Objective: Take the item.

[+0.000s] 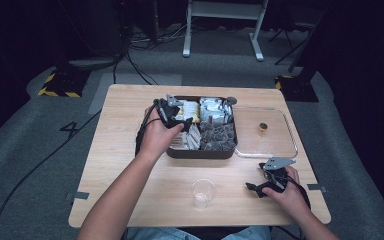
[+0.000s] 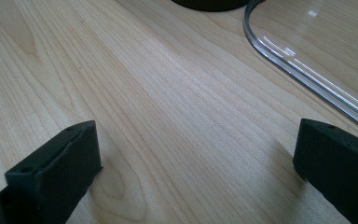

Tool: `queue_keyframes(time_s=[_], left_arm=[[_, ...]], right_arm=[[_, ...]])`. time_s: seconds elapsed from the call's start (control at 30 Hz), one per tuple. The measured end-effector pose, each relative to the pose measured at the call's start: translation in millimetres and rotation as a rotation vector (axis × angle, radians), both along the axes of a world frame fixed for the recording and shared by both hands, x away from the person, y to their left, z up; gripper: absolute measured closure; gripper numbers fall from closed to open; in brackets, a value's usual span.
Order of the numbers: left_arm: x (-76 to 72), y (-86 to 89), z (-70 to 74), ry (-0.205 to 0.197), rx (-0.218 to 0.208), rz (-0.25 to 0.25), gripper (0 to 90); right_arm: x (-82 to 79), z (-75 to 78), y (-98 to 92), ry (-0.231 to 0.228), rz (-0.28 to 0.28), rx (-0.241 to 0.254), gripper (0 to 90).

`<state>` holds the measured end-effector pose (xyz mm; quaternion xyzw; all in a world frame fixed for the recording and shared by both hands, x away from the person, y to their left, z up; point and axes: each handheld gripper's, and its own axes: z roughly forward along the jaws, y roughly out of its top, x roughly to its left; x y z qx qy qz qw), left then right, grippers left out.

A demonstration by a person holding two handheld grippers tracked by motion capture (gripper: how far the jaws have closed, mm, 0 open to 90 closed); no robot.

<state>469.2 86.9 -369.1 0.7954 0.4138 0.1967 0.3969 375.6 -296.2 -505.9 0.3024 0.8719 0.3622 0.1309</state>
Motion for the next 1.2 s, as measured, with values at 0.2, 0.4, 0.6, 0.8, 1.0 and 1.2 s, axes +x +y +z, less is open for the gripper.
queue_keyframes(time_s=[0.2,0.4,0.6,0.8,1.0,1.2], left_arm=[[20.8,-4.6,-1.5,0.019,-0.008,0.006,31.5],[42.2,-11.7,-7.8,0.032,-0.001,0.018,33.6],[62.1,-16.2,-17.7,0.066,-0.016,0.038,33.9],[78.6,-22.9,-29.7,0.105,0.015,0.038,33.9],[96.0,-25.5,-49.2,0.175,-0.007,0.065,35.7],[106.9,-26.1,-65.6,0.244,-0.002,0.087,40.9]], right_arm=[[0.0,0.0,0.0,-0.001,0.000,0.000,0.6],[-0.3,0.0,0.1,0.000,-0.003,0.000,0.6],[-0.5,0.0,0.1,0.000,-0.005,0.001,0.6],[-0.6,0.0,0.1,0.000,-0.006,0.002,0.6],[-0.8,0.0,0.1,0.000,-0.005,0.003,0.9],[-0.9,0.2,-0.3,0.003,-0.004,0.007,1.6]])
